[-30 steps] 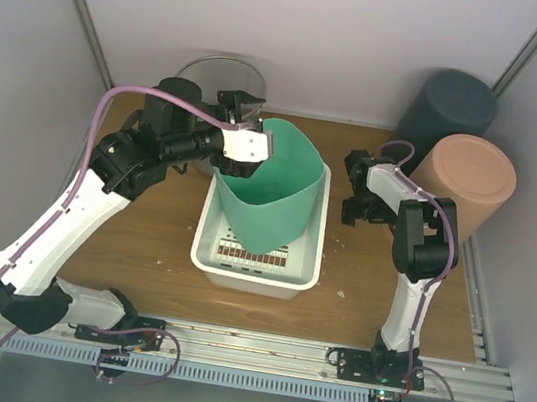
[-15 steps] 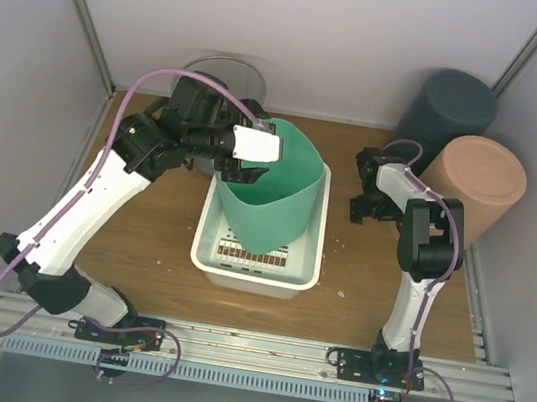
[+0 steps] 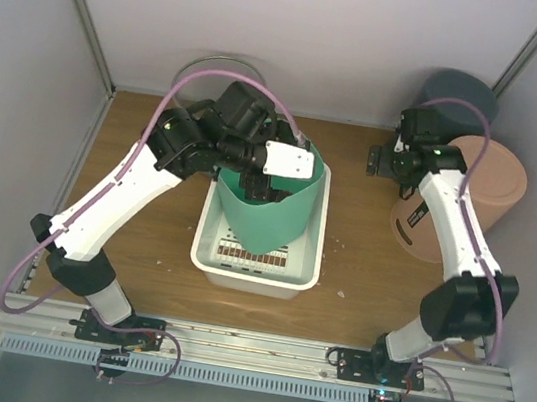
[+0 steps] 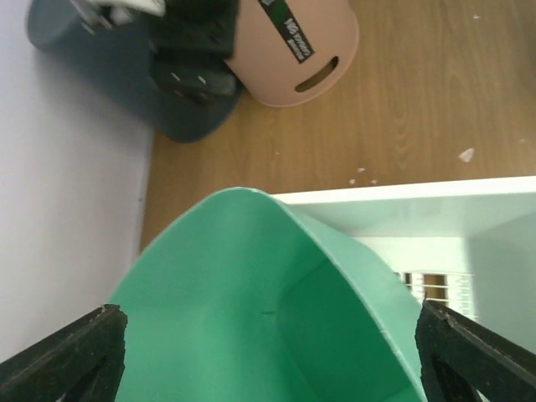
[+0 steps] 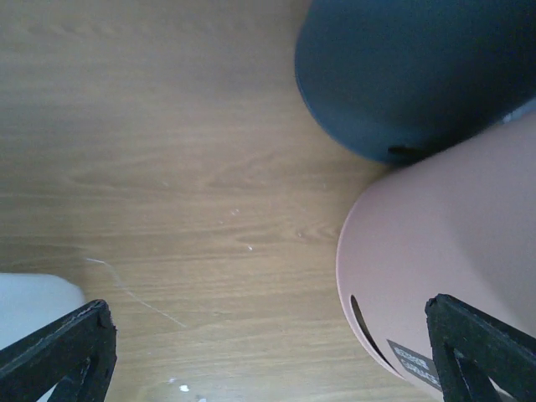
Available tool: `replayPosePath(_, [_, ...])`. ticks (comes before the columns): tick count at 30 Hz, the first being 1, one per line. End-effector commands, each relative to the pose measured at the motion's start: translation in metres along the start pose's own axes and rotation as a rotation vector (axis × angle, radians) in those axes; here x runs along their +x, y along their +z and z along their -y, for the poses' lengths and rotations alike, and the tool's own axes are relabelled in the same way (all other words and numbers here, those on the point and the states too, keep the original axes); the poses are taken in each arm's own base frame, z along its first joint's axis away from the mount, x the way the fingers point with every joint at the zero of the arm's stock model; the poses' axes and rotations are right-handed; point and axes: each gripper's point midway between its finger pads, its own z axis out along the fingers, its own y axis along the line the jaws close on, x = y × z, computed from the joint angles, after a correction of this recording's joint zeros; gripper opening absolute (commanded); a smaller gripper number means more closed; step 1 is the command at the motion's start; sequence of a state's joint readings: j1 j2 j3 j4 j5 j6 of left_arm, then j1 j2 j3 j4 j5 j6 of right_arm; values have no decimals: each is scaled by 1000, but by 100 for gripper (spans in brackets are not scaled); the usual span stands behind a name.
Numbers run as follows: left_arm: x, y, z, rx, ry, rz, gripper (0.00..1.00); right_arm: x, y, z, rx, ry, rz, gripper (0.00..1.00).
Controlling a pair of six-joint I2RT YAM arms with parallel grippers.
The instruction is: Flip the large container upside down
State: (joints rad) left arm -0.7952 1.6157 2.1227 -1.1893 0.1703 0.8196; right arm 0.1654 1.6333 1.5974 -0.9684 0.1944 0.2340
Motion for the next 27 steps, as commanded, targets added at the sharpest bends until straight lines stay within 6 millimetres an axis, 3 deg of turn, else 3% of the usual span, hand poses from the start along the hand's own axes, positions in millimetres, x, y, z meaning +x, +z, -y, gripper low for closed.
replayPosePath(1, [2,7,22,58,-48,-65,90,-11,-38,-10,-103,-17,75,100])
replayPosePath(5, [13,12,40,130,-62,-124,77,-4,-51,-14,-150,-18,79,100])
replayPosePath(8, [20,12,37,91,-51,-176,67,5,-46,-17,-167,-19,61,100])
replayPosePath(12, [31,16,32,33,-42,-257,64,17,-36,-29,-227,-25,31,100])
replayPosePath(16, [48,29,40,38,-46,-338,60,28,-26,-33,-245,-26,8,100])
replayPosePath(27, [58,57,45,63,-41,-409,48,48,-11,-37,-264,-47,-35,100])
